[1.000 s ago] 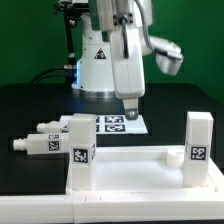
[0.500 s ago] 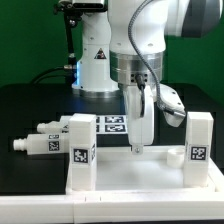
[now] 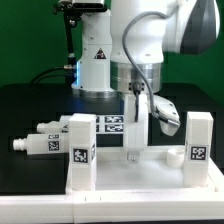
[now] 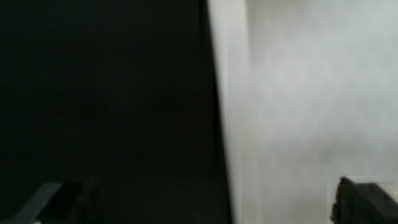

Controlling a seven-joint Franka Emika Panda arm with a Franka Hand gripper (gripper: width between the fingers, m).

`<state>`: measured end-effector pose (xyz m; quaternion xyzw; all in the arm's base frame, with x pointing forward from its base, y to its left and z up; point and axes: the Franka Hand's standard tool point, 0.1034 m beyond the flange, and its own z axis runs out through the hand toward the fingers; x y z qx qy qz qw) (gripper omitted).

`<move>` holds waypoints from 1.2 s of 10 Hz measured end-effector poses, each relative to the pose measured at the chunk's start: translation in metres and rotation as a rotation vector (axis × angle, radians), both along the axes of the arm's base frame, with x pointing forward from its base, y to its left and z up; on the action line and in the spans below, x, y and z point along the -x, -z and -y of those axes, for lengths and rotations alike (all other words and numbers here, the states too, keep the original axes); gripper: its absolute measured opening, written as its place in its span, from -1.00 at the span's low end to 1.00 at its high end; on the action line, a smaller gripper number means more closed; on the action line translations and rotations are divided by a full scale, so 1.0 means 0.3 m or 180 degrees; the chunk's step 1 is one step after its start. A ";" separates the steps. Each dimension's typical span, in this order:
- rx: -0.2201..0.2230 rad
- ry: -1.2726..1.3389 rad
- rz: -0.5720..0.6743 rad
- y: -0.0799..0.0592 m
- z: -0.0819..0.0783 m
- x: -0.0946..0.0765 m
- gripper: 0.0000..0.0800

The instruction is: Assemble desk

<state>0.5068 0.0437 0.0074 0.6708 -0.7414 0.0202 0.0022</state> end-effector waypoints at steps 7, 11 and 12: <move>0.0000 0.0001 -0.0006 0.009 -0.005 0.005 -0.45; -0.0016 -0.0072 0.0038 -0.017 0.000 -0.005 -0.86; -0.0058 -0.0085 0.0080 -0.053 -0.003 -0.006 -0.86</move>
Offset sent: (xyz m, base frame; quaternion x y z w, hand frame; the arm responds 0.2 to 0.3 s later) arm 0.0000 0.0000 0.0000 0.0000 0.0000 0.0000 1.0000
